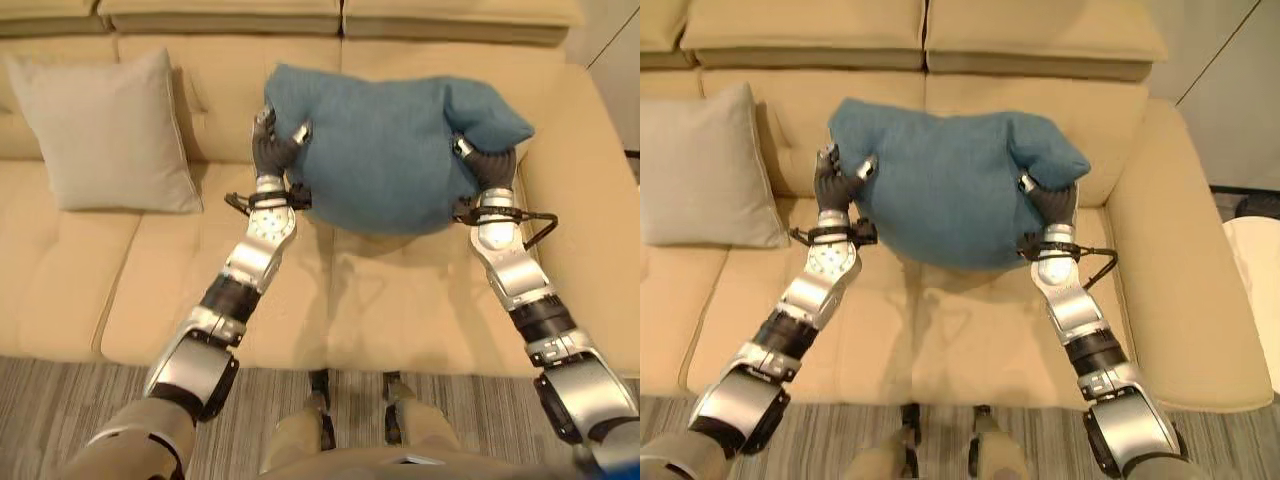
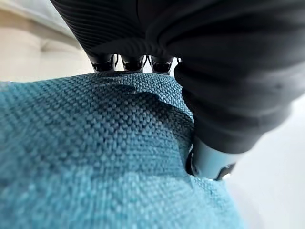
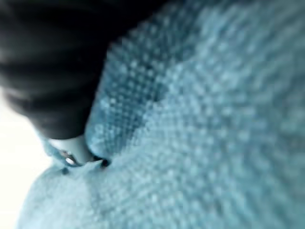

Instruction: Pick up all the scattered cushions and arrange them neatly on the sofa.

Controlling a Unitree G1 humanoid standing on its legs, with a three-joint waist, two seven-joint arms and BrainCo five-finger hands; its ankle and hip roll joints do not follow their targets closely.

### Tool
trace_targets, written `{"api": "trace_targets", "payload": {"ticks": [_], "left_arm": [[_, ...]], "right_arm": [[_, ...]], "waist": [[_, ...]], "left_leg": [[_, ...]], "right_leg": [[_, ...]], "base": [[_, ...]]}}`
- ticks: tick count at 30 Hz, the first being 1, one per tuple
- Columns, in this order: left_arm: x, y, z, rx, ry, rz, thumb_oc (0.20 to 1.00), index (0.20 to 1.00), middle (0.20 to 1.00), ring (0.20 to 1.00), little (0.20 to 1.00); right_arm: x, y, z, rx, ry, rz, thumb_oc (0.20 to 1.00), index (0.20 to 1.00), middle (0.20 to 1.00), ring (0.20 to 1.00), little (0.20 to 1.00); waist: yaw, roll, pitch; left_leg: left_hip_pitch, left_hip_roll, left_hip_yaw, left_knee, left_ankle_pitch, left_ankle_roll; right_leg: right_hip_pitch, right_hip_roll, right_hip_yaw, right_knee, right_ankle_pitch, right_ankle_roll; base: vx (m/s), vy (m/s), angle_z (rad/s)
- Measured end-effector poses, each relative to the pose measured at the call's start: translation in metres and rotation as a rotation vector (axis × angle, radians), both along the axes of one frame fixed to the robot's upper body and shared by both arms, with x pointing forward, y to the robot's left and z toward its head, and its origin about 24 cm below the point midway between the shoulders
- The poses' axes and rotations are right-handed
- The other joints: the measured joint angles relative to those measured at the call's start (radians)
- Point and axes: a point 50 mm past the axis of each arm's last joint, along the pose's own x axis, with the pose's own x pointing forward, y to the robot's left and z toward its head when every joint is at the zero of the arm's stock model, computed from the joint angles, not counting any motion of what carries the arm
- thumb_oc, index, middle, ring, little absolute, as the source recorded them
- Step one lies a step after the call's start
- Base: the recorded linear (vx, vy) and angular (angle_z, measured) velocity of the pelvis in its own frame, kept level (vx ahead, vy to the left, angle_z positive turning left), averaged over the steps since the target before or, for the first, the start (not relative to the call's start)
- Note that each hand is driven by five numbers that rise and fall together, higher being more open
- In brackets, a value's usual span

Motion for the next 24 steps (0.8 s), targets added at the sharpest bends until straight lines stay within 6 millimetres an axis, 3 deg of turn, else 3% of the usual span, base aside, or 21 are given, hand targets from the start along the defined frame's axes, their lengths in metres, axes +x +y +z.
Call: {"api": "trace_targets", "payload": {"ticks": [2,5,9,21,22,23,24], "left_arm": [[0.008,-0.001,0.007,0.045,-0.009,0.019,0.200,0.200,0.200,0.200,0.200],[0.021,0.002,0.041,0.071,-0.074,0.038,0.200,0.200,0.200,0.200,0.200],[0.023,0.004,0.052,0.093,-0.094,0.045,0.200,0.200,0.200,0.200,0.200],[0.023,-0.001,0.051,0.088,-0.099,0.018,0.200,0.200,0.200,0.200,0.200],[0.023,-0.003,0.050,0.089,-0.099,0.013,0.388,0.388,0.388,0.388,0.388],[0.023,-0.004,0.049,0.096,-0.097,0.007,1.000,1.000,1.000,1.000,1.000],[0.023,-0.005,0.049,0.097,-0.096,0.006,1.000,1.000,1.000,1.000,1.000]], "right_arm": [[0.010,-0.005,0.007,-0.016,0.003,-0.028,0.200,0.200,0.200,0.200,0.200],[0.025,-0.001,0.042,-0.009,-0.070,-0.047,0.200,0.200,0.200,0.200,0.200],[0.028,-0.005,0.057,-0.055,-0.102,-0.057,0.200,0.200,0.200,0.200,0.200],[0.029,-0.012,0.061,-0.081,-0.108,-0.076,0.200,0.200,0.200,0.200,0.200],[0.030,-0.013,0.059,-0.082,-0.099,-0.083,0.200,0.200,0.200,0.200,0.200],[0.031,-0.015,0.056,-0.084,-0.084,-0.091,0.200,0.200,0.200,0.200,0.200],[0.031,-0.015,0.054,-0.083,-0.077,-0.095,0.282,0.282,0.282,0.282,0.282]], "waist": [[0.000,0.015,0.007],[0.002,0.031,0.018],[0.006,0.046,0.028],[0.006,0.053,0.038],[0.006,0.052,0.038],[0.006,0.052,0.038],[0.004,0.052,0.038]], "left_leg": [[-0.029,0.000,-0.009,0.002,0.006,-0.004],[-0.125,0.000,-0.013,0.000,0.021,-0.020],[-0.180,0.001,-0.019,0.000,0.030,-0.016],[-0.217,0.000,-0.039,0.000,0.031,-0.017],[-0.221,0.001,-0.042,0.000,0.031,-0.017],[-0.229,0.001,-0.043,0.000,0.031,-0.017],[-0.234,0.001,-0.043,0.000,0.031,-0.018]], "right_leg": [[-0.022,-0.002,-0.012,0.000,0.000,0.000],[-0.118,-0.002,-0.016,0.000,0.014,-0.002],[-0.171,-0.002,-0.022,0.000,0.020,-0.009],[-0.195,-0.003,-0.039,0.000,0.010,0.004],[-0.199,-0.003,-0.040,0.000,0.010,0.005],[-0.206,-0.003,-0.040,0.000,0.010,0.005],[-0.211,-0.003,-0.040,0.000,0.010,0.005]], "base": [[-0.08,-0.010,0.16],[-0.02,-0.013,0.05],[0.00,-0.004,0.01],[0.00,-0.023,0.06],[-0.01,-0.025,0.04],[-0.02,-0.033,0.02],[0.00,0.000,0.00]]}}
